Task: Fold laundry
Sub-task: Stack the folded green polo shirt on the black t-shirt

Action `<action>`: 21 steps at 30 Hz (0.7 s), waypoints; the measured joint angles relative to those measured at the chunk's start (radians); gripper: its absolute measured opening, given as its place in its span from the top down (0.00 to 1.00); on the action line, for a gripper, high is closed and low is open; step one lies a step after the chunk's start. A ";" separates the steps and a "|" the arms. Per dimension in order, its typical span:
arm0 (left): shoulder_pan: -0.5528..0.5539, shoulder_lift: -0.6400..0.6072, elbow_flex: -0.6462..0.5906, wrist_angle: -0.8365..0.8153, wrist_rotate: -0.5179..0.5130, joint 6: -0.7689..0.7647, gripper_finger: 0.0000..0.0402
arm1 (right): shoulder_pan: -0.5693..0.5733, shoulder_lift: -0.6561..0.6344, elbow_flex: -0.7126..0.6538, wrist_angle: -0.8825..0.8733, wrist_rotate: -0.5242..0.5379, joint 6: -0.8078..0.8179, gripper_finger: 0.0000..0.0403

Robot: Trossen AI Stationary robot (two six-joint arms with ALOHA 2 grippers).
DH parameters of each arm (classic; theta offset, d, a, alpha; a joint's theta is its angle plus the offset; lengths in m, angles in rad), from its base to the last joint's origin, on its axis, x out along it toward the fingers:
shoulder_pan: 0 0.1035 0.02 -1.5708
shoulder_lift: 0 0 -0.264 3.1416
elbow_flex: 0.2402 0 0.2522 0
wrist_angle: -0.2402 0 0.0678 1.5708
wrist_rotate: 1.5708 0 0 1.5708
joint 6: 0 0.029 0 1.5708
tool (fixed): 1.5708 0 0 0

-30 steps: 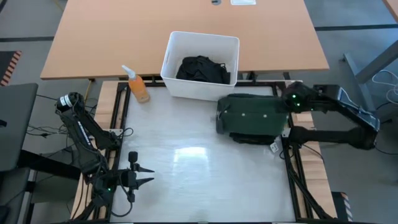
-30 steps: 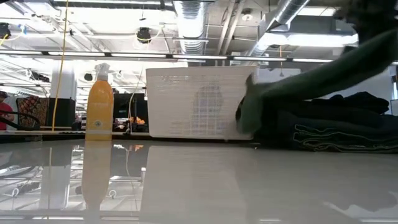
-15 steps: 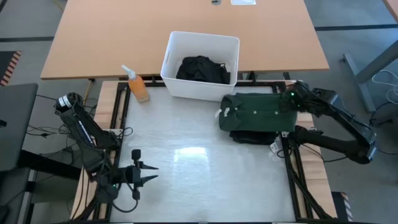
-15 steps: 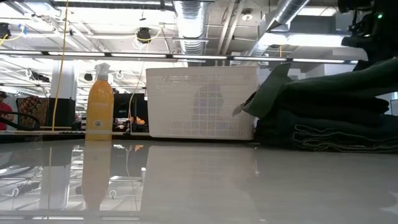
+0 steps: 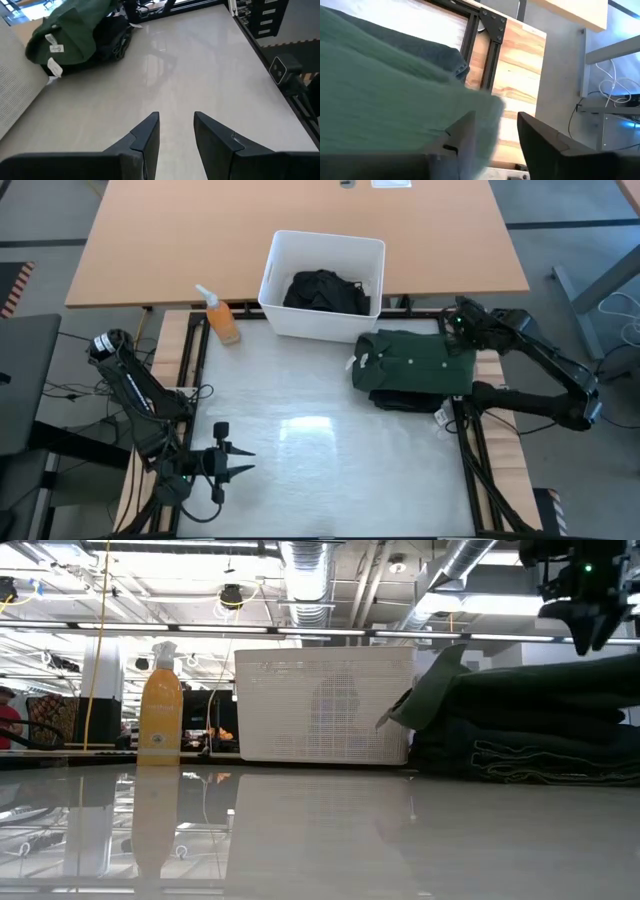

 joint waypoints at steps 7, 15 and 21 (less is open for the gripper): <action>0.000 0.000 0.000 -0.001 -0.001 0.019 0.72 | 0.006 0.045 0.189 -0.029 -0.071 0.069 0.52; 0.000 0.015 0.000 -0.002 -0.003 0.025 0.72 | 0.273 0.024 0.054 0.032 -0.423 0.235 0.64; 0.022 0.051 0.000 -0.002 -0.010 0.050 0.72 | 0.432 0.061 -0.221 0.308 -0.396 0.309 0.90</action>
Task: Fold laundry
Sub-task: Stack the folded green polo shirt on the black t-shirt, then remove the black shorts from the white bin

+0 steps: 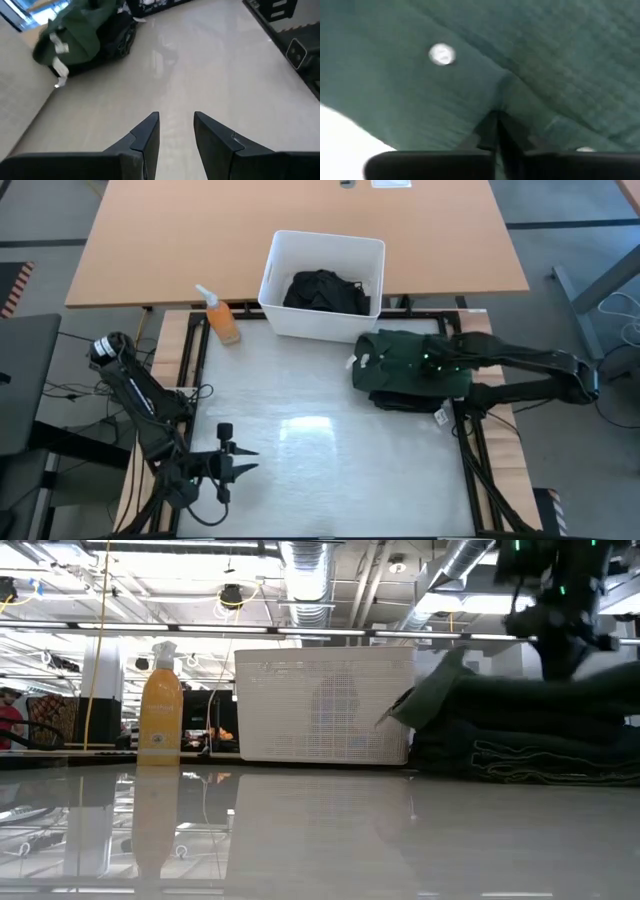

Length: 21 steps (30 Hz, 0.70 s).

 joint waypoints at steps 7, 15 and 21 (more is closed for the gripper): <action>0.013 0.006 0.000 0.001 0.048 -0.017 0.72 | -0.049 0.120 -0.069 0.007 0.049 -0.126 0.90; 0.020 0.006 0.000 0.002 0.032 -0.028 0.72 | -0.071 0.153 0.189 -0.056 0.049 -0.313 0.91; 0.019 0.005 0.000 0.003 0.031 -0.043 0.72 | -0.047 0.151 0.363 -0.211 0.022 -0.337 0.95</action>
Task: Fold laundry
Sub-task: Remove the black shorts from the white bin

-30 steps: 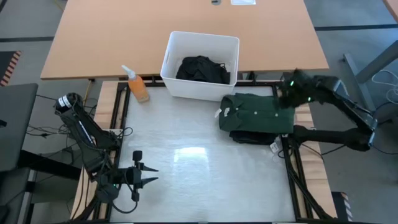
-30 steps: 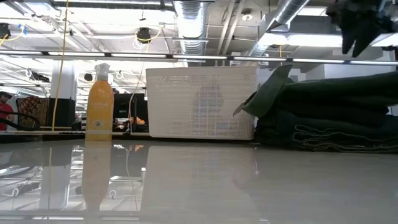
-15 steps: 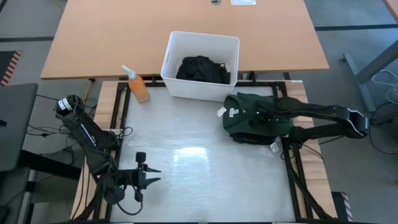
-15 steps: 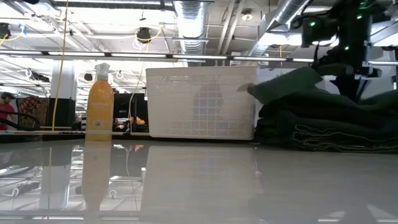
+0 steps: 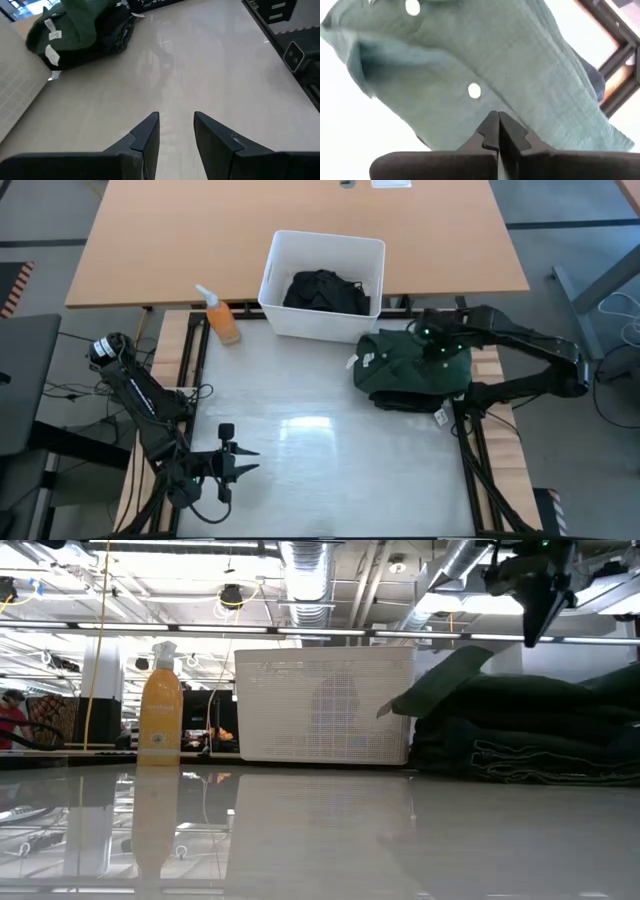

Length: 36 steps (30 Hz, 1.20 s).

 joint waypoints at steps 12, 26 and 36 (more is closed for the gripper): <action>0.124 -0.001 0.008 0.107 -0.052 0.134 0.72 | 0.200 0.022 0.001 0.034 0.018 0.144 0.94; 1.060 0.048 0.527 0.094 0.671 0.733 0.72 | 0.702 0.164 -0.075 0.745 0.320 0.073 0.94; 1.523 0.615 1.297 -0.417 0.928 0.555 0.71 | 0.788 0.390 -0.076 0.735 0.487 0.114 0.94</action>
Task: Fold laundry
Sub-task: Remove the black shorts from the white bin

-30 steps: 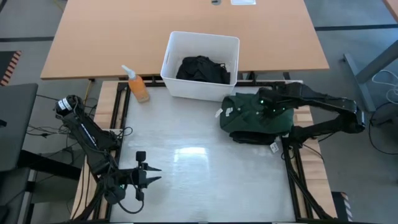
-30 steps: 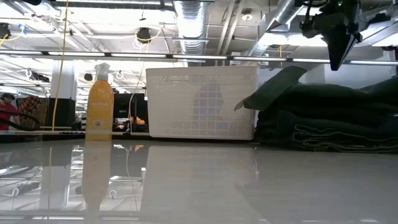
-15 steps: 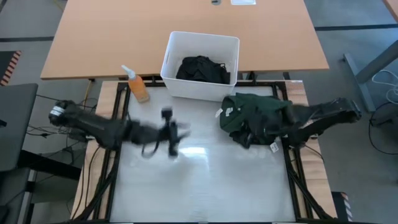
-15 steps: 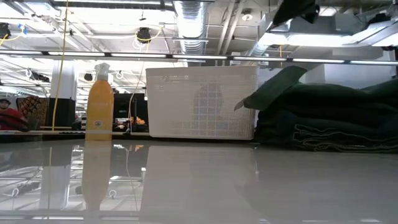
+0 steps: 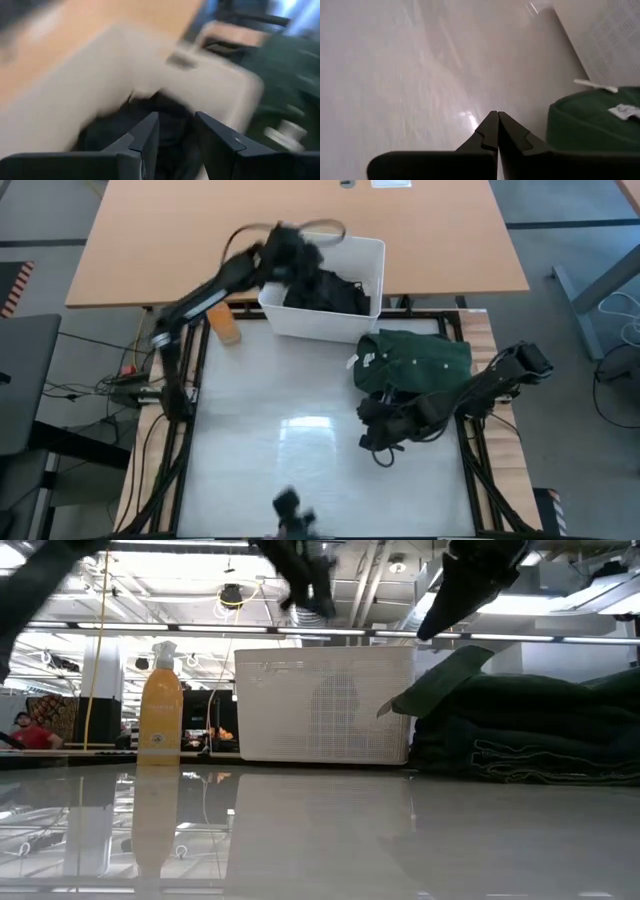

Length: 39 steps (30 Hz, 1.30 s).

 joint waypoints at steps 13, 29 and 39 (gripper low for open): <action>0.230 0.219 -0.032 0.171 0.387 -0.469 0.53 | -0.013 0.018 -0.002 -0.051 -0.013 -0.013 0.94; 0.157 -0.015 0.195 -0.407 -0.037 -0.039 0.51 | -0.644 -0.227 0.001 0.480 -0.414 -0.494 0.90; 0.146 -0.117 0.193 -0.561 -0.059 0.007 0.51 | -1.131 0.158 0.412 0.294 -0.930 -0.357 0.65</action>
